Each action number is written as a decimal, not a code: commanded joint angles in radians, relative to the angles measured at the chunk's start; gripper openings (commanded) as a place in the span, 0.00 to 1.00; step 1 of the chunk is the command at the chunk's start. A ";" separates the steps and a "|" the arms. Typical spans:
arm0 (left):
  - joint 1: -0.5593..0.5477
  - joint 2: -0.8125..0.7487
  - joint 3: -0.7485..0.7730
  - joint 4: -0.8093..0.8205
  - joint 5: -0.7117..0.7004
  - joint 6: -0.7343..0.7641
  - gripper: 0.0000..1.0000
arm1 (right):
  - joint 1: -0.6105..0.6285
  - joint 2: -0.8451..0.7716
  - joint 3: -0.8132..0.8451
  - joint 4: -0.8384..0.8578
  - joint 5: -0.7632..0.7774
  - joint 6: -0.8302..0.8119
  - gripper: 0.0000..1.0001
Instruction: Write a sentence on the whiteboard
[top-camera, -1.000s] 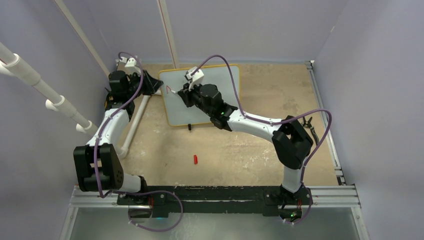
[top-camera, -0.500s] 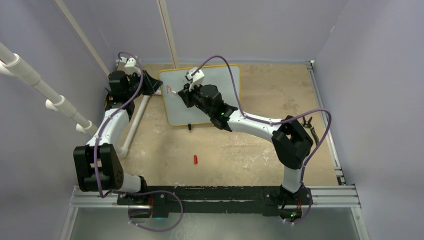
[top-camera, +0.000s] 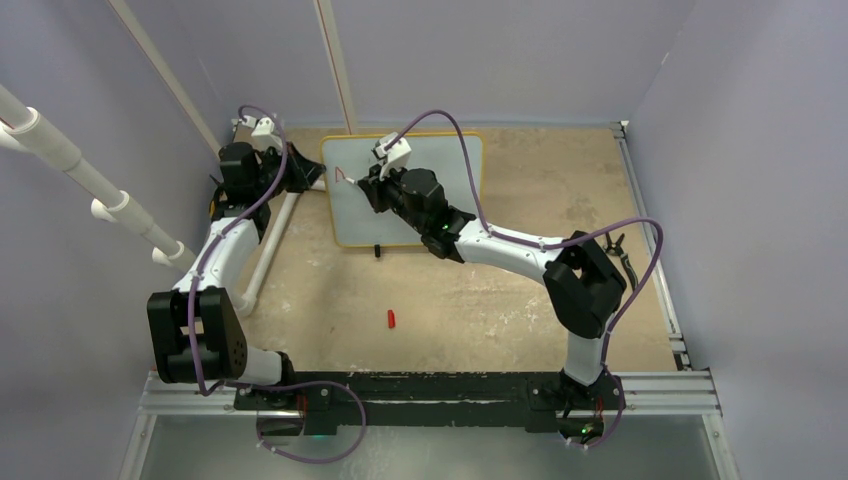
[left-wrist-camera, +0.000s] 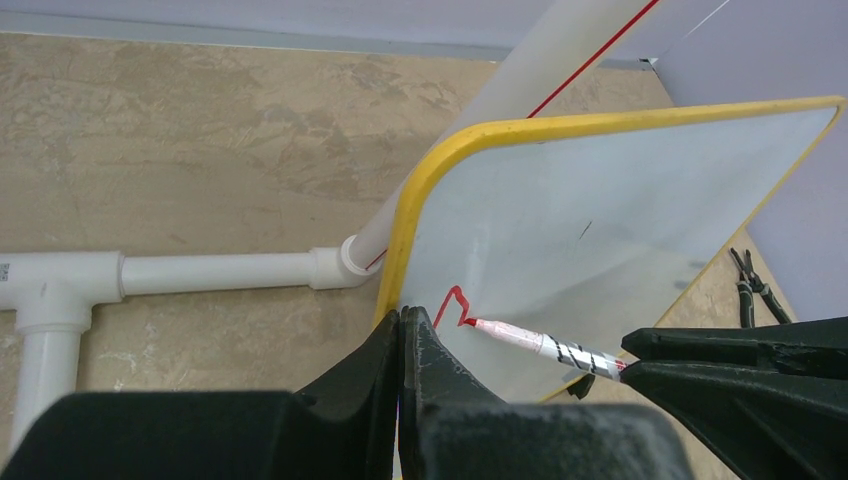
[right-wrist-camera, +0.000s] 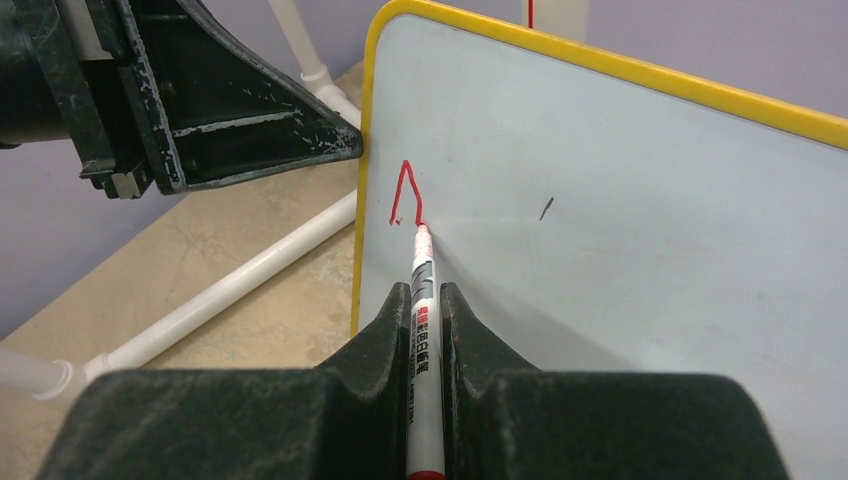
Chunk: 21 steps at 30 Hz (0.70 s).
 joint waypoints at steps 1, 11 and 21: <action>0.001 -0.008 0.000 0.021 0.022 0.010 0.00 | -0.009 -0.042 0.050 0.052 0.036 -0.013 0.00; 0.001 -0.002 0.000 0.024 0.024 0.007 0.00 | -0.009 -0.035 0.066 0.071 0.045 -0.016 0.00; 0.002 0.000 -0.001 0.024 0.024 0.006 0.00 | -0.009 -0.036 0.074 0.081 0.097 -0.020 0.00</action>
